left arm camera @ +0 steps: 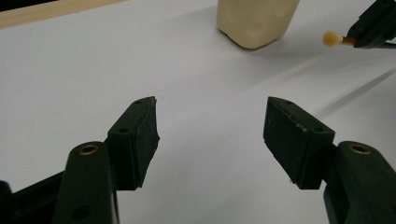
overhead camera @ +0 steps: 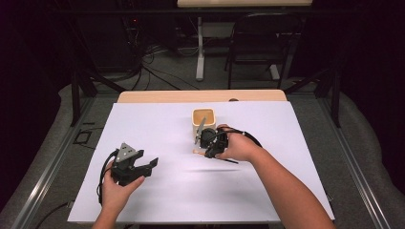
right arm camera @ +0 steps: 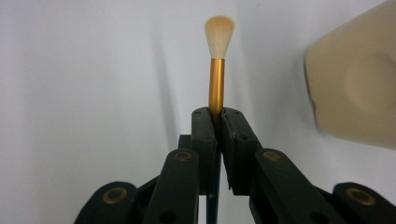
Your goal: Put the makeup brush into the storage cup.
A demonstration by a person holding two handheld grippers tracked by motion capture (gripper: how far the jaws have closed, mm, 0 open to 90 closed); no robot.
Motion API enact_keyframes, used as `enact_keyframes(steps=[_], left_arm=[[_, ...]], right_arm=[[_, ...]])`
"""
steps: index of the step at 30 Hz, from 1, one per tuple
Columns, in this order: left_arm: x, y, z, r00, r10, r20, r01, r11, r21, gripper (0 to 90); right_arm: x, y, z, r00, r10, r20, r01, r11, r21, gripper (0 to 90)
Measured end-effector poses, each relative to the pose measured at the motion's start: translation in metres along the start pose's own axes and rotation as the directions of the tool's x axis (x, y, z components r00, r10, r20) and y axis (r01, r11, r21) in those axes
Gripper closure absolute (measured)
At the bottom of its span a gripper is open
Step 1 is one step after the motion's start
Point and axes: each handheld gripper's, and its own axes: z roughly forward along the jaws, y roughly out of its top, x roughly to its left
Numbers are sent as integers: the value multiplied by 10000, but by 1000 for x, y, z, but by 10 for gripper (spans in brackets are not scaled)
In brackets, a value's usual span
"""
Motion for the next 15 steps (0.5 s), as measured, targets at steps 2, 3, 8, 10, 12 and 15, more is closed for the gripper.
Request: enact_keyframes(steps=[2,3,8,10,12,15], left_arm=[[0,0,0,10000,-5,-2,5,10000,-2,353],[0,0,0,10000,-18,-3,18,10000,-19,353],[-2,0,0,10000,15,20,-15,9999,-110,357],[-3,0,0,10000,-11,38,12,9999,-149,358],[-3,0,-1,10000,-19,69,20,9998,-218,360],[-5,1,-1,9999,-58,101,62,9993,-361,365]], right_arm=[[0,1,-3,10000,-8,-26,7,9999,-145,838],[0,1,-4,10000,-5,4,5,9996,-275,839],[2,2,-7,10000,17,78,-13,9988,-480,839],[4,2,-9,9999,88,101,-83,9985,-548,838],[5,2,-11,9999,63,158,-52,9975,-702,838],[7,3,-16,9997,53,223,-35,9968,-796,839]])
